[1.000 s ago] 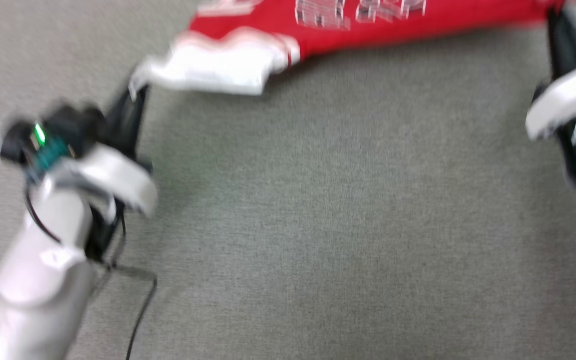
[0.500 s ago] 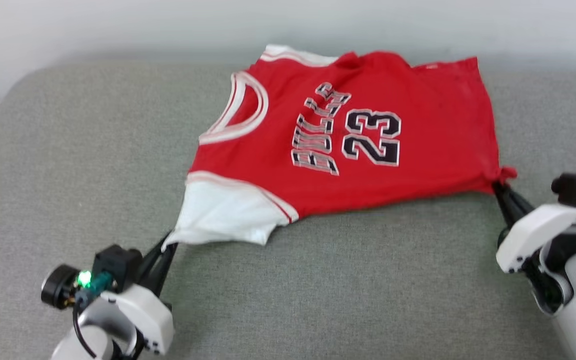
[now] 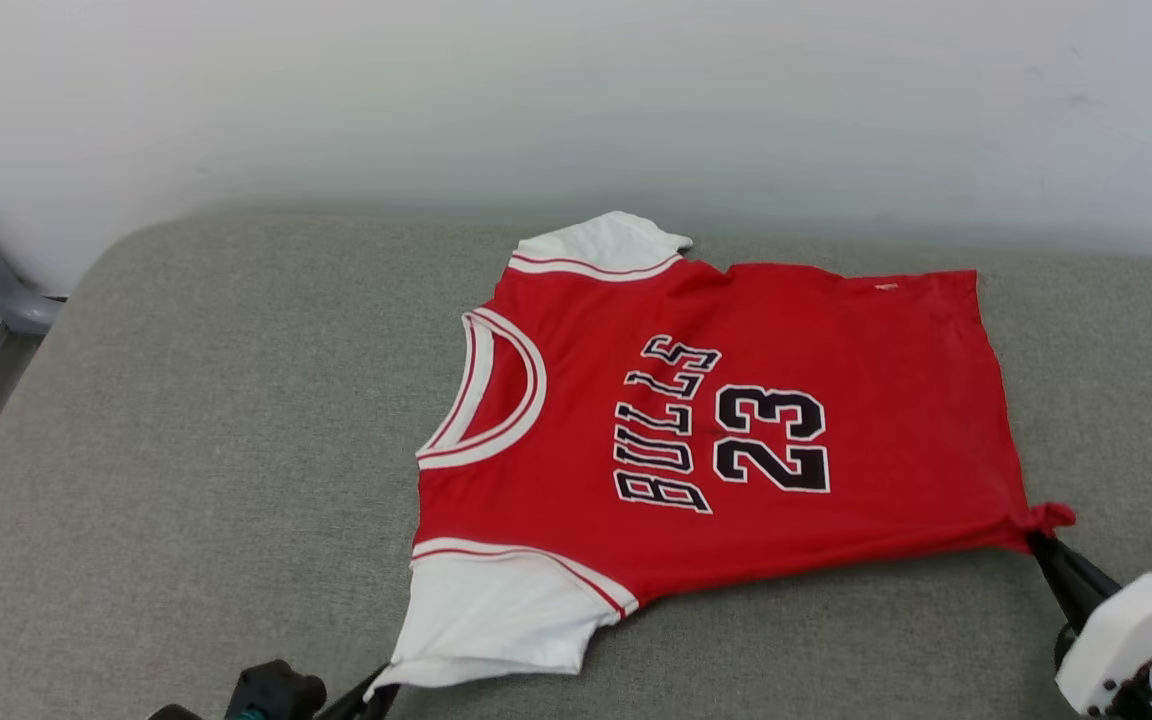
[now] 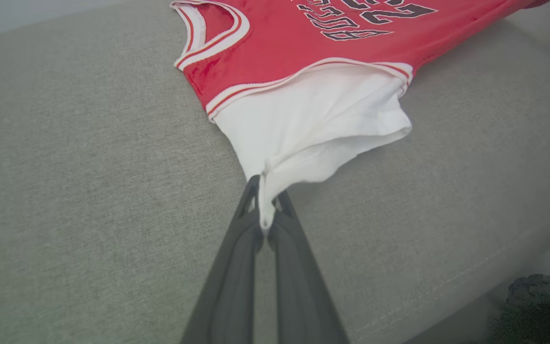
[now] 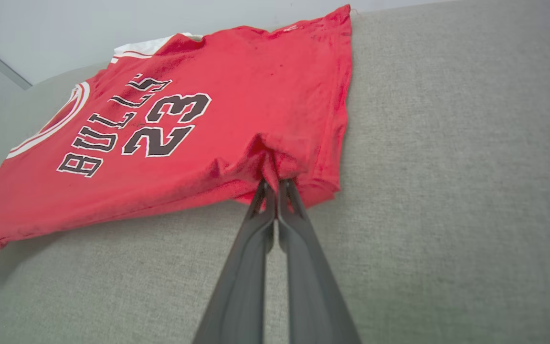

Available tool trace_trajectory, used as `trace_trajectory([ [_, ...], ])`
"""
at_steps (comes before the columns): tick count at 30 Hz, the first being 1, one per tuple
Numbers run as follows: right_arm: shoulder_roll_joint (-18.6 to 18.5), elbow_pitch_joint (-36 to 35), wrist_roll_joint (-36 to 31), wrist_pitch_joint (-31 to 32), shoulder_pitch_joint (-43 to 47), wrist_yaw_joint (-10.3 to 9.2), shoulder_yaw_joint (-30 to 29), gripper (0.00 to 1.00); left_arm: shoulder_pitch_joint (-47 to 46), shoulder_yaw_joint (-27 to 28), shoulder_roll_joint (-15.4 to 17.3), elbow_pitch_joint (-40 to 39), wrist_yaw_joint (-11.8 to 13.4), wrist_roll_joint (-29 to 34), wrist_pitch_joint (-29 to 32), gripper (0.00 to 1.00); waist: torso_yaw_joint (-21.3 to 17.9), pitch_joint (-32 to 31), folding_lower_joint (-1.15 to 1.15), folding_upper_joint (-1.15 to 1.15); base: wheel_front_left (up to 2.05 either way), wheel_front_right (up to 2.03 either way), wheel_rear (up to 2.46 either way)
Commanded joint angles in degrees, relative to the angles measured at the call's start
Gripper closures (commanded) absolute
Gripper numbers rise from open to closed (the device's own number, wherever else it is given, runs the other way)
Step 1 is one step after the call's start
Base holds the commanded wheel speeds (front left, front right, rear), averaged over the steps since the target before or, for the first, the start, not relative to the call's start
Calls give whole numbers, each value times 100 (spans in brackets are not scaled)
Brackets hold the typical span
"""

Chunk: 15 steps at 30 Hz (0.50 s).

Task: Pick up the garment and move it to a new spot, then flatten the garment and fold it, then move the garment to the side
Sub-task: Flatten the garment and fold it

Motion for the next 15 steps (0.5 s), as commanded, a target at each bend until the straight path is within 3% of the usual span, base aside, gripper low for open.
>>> trace_trajectory([
  [1,-119,-158,-17,28,253,-8,-38,100,149,-42,61,-122,-24,-51,64,100,75,-132,1,-1,0,0,0],
  [7,-245,-827,-242,186,1285,-8,-322,100,677,-270,285,-672,-79,-154,385,100,172,-323,1,-1,0,0,0],
  [15,40,-1530,-233,311,2190,-7,-990,100,992,-449,422,-1114,-126,-290,644,100,213,-293,1,-1,0,0,0],
])
